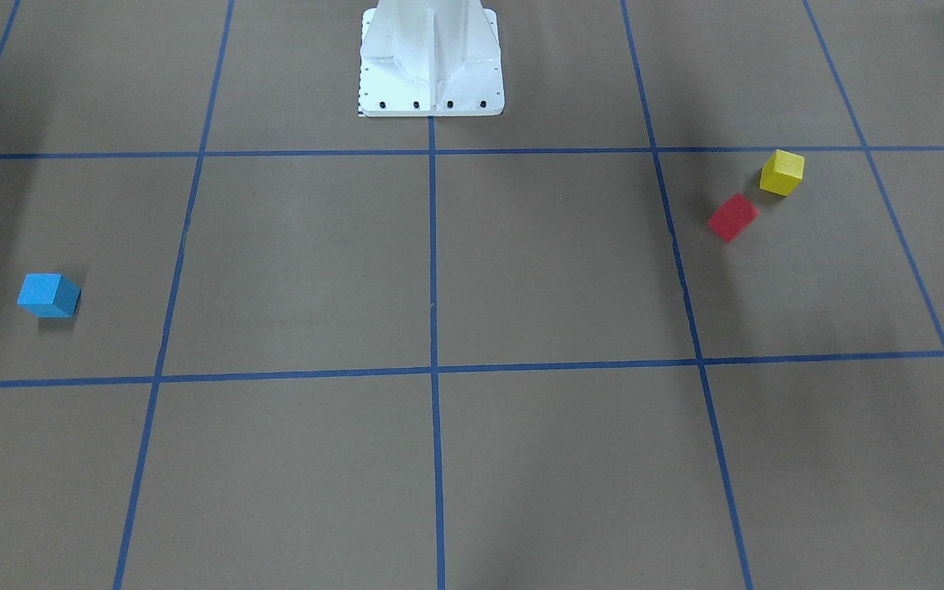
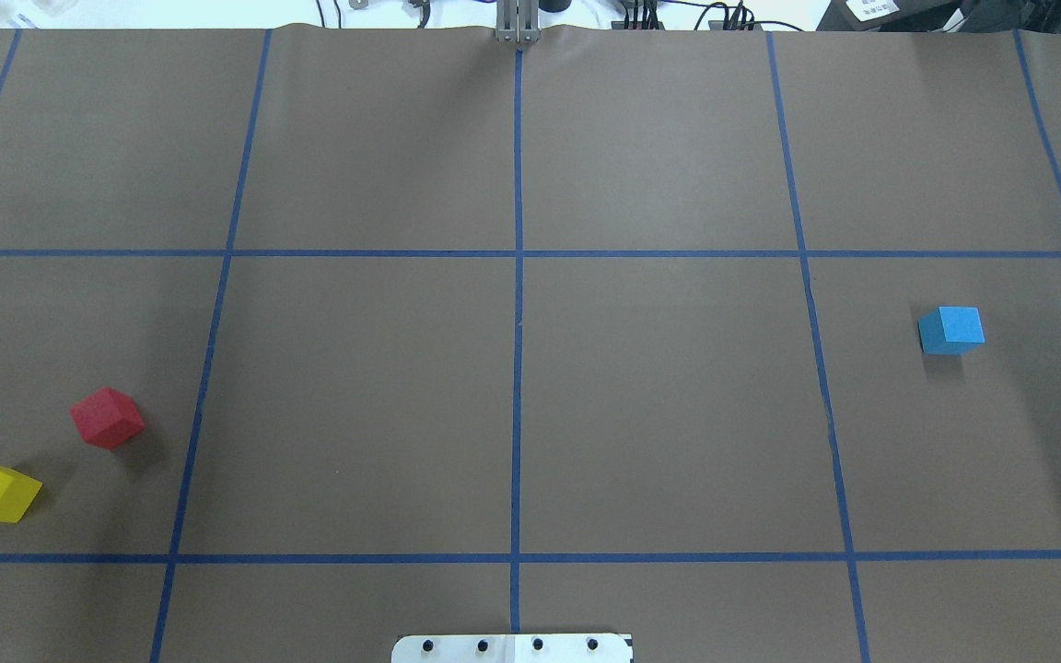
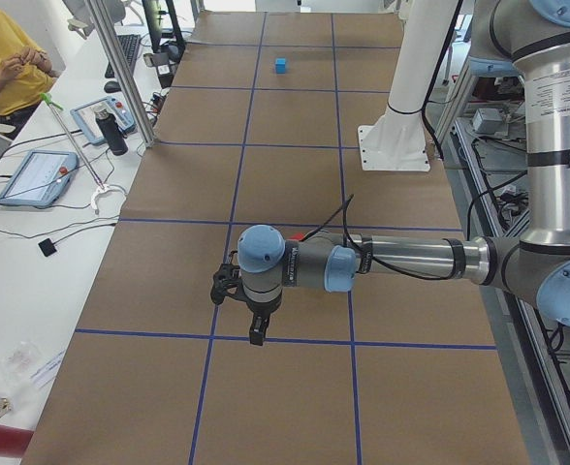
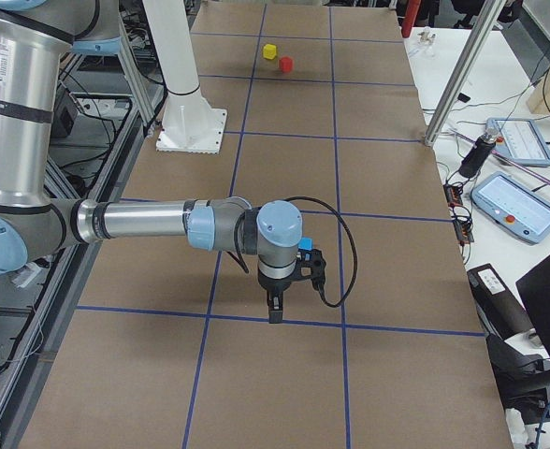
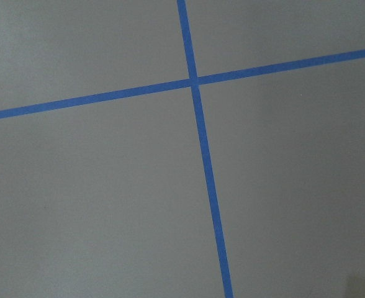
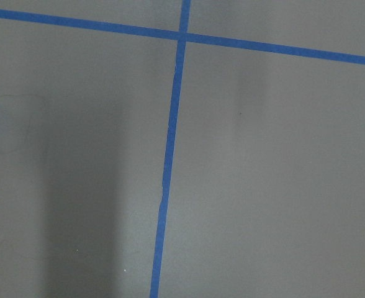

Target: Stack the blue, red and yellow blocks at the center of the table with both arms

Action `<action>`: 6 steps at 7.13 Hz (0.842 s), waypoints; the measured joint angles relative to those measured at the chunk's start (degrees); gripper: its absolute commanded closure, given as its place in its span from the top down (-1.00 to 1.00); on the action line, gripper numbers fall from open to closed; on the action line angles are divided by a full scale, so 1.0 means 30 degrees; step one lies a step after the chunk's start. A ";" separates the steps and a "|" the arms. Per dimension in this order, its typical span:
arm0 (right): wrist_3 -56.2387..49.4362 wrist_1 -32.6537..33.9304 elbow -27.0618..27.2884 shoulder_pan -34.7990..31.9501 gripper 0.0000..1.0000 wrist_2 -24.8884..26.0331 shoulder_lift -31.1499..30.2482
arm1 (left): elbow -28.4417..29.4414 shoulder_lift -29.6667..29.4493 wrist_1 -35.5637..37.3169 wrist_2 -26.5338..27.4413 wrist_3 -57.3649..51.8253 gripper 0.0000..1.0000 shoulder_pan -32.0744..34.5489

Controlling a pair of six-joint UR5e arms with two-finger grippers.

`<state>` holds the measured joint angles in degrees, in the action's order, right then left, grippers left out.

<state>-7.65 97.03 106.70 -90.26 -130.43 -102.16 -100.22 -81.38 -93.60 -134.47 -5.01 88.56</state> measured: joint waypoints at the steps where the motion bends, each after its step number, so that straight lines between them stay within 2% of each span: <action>1: 0.0000 0.0001 0.0000 -0.0001 1.00 -0.0001 0.0005 | -0.0041 -0.0010 0.0000 -0.0007 -0.0001 1.00 -0.0011; 6: -0.0004 -0.0034 0.0059 0.0000 1.00 0.0047 0.0089 | -0.1016 -0.0073 0.0000 0.0029 0.0024 1.00 -0.0036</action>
<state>-7.66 96.92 106.88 -90.26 -130.29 -101.89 -103.27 -81.60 -93.60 -134.38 -4.94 88.45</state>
